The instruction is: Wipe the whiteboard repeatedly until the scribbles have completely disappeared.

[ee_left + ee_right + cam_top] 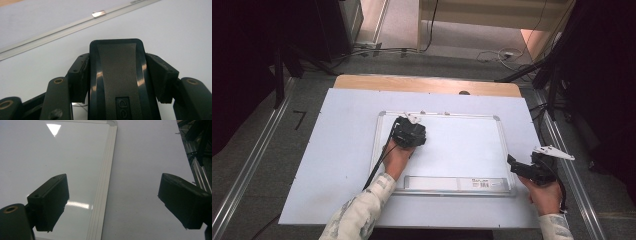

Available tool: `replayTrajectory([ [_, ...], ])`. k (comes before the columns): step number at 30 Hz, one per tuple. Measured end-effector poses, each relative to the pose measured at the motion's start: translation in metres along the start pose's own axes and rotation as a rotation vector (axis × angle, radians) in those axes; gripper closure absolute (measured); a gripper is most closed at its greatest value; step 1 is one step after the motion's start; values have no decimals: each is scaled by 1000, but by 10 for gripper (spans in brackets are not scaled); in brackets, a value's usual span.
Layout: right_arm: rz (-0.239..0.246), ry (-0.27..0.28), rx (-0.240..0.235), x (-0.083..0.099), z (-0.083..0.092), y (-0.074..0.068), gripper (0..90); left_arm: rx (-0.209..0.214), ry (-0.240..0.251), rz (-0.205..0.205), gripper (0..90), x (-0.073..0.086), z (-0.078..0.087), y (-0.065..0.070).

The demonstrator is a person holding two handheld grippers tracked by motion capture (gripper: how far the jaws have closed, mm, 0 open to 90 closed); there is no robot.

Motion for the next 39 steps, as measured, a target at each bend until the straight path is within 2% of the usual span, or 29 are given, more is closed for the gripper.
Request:
replayTrajectory([
  [8, -5, -4, -4, 1, 0, 0, 84, -34, -2, 48, 409, -2, -2, -24],
  [11, -5, -2, -4, 0, 0, 1, 84, -47, -3, 37, 410, -2, -2, -22],
  [20, -4, -3, -2, 0, 0, 0, 84, -18, -5, 0, 410, -2, -1, -1],
  [21, -3, -2, -2, 0, 0, 0, 85, -17, -5, -8, 410, -1, -1, 0],
  [23, -5, -2, -3, 0, 0, 0, 84, -7, -5, -1, 408, -2, -1, -2],
  [28, -7, -2, -4, 1, 1, 1, 84, -29, -3, 28, 406, -3, -2, -19],
  [39, -6, -4, -4, 1, 1, 1, 84, -104, -9, 111, 404, 6, 5, -70],
])
Point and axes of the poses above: each handheld gripper's, and its own axes: z roughly backward along the jaws, x roughly out of its underside, y roughly to its right, the point moved 10 cm from there along -z, roughly forward along the jaws, and after that the axes turned 6 degrees about -y, right-handed, at the moved point
